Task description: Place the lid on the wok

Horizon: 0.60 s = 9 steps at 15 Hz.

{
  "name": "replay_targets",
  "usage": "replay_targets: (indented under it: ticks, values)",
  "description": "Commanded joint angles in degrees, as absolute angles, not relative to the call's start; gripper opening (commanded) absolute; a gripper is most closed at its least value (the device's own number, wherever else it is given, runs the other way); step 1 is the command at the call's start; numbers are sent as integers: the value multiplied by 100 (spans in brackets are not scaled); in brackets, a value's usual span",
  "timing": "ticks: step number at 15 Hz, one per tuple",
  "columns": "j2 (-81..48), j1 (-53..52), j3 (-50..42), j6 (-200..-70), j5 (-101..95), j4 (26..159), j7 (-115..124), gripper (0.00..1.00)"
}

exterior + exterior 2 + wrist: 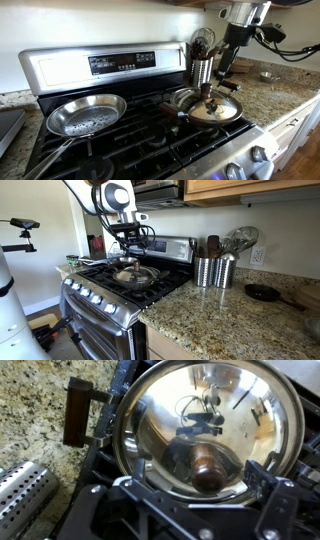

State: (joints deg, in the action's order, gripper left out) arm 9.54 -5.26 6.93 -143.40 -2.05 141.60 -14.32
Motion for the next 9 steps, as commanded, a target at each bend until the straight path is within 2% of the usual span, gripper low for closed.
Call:
replay_targets:
  ticks: [1, 5, 6, 9]
  values:
    - [2097, -615, 535, -14646, 67, 14893, -1169, 100]
    - [2775, -568, 523, -14668, -20, 15189, -787, 100]
    - [2303, -618, 492, -14471, -65, 14799, -978, 100]
    - [2393, -622, 491, -14459, -76, 14838, -959, 100]
